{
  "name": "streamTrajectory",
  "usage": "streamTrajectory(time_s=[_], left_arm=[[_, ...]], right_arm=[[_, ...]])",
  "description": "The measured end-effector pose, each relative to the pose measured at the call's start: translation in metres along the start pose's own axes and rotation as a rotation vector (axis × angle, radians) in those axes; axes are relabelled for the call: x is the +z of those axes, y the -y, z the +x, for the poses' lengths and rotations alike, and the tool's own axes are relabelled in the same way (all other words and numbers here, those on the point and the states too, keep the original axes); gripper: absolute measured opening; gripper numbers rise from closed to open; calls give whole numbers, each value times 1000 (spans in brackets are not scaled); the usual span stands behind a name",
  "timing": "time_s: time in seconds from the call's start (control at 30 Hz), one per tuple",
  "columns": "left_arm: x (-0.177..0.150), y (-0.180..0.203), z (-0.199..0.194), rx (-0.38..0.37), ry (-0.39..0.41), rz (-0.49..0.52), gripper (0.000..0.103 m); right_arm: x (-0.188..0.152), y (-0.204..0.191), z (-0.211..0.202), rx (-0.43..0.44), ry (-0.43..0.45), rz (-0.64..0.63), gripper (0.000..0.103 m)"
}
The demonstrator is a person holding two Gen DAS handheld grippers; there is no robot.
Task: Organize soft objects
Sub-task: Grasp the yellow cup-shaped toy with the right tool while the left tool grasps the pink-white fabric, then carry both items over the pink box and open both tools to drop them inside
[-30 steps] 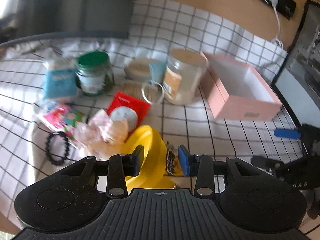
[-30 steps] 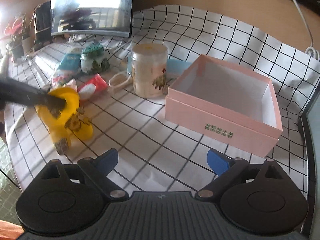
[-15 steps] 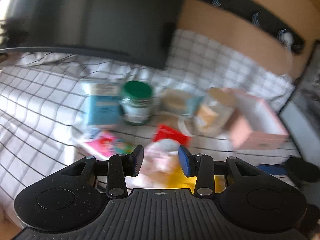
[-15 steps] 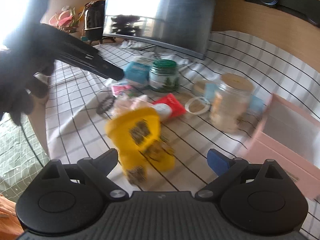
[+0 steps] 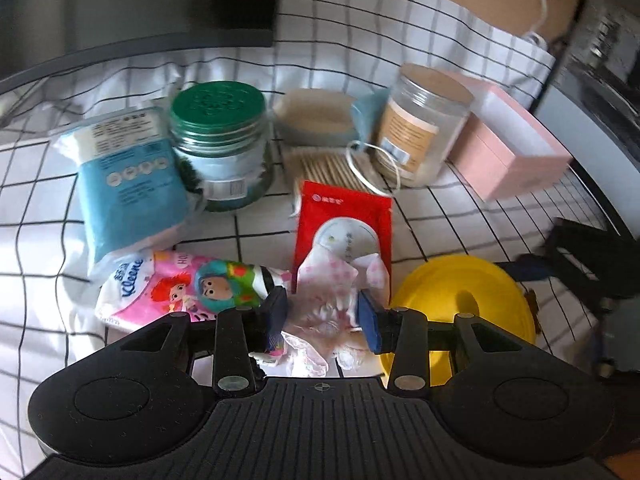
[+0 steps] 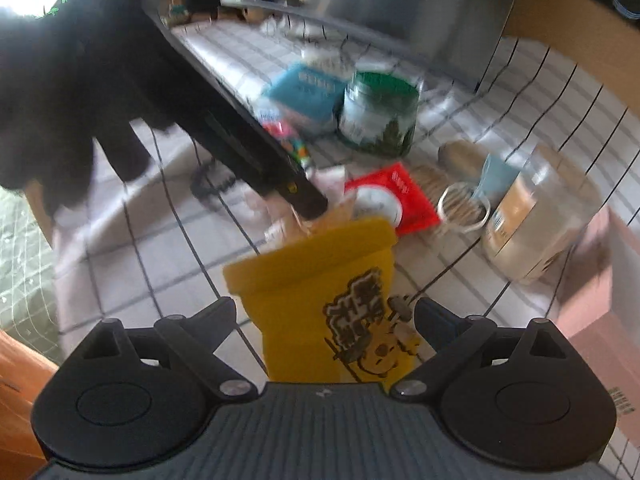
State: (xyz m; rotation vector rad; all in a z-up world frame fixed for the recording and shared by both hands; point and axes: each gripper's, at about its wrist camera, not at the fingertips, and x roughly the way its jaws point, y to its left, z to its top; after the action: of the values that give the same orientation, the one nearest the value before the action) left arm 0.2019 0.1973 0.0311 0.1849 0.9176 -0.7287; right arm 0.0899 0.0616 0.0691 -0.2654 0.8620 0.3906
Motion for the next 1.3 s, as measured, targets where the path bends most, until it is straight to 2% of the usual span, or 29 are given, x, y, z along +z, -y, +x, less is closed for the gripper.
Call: streamTrajectory(time_s=[0.07, 0.17, 0.2, 0.23, 0.33, 0.47, 0.63, 0.77, 0.9, 1.0, 1.07, 1.1, 1.13, 1.2, 1.27, 1.3], left_arm=[[-1, 1, -1, -15, -4, 23, 43], [-1, 0, -3, -3, -6, -1, 43], [-2, 1, -5, 1, 4, -11, 43], [-1, 2, -6, 11, 10, -28, 43], [-3, 7, -9, 34, 29, -73, 43], [-9, 18, -10, 104, 13, -55, 43], [-14, 31, 2, 111, -38, -40, 43], [-14, 40, 15, 167, -53, -9, 47], [-15, 37, 15, 170, -43, -66, 47], [-22, 40, 13, 178, -12, -45, 47], [-23, 42, 11, 178, -10, -53, 40], [-22, 42, 11, 171, -9, -62, 30], [-23, 43, 10, 159, -4, -69, 26], [-24, 52, 8, 176, 14, -53, 22], [-25, 68, 7, 205, 36, 5, 19], [-26, 74, 5, 192, 44, 18, 18]], right_arm=[[-1, 3, 8, -9, 0, 10, 96], [2, 9, 8, 9, 7, 50, 83], [3, 11, 5, 31, 21, 53, 73], [3, 12, 1, 46, 27, 49, 70], [-2, 22, -16, 65, 64, 47, 68], [-15, 48, -43, 50, 88, 153, 68], [-35, 68, -66, -43, 95, 161, 68], [-51, 85, -76, -105, 71, 204, 69], [-66, 95, -85, -147, 64, 248, 69], [-76, 100, -91, -180, 53, 275, 69], [-82, 103, -97, -198, 48, 290, 69], [-84, 105, -101, -208, 46, 296, 69], [-87, 106, -104, -218, 44, 301, 69], [-93, 110, -113, -242, 40, 311, 69], [-99, 115, -122, -262, 38, 324, 70], [-101, 117, -127, -270, 37, 329, 70]])
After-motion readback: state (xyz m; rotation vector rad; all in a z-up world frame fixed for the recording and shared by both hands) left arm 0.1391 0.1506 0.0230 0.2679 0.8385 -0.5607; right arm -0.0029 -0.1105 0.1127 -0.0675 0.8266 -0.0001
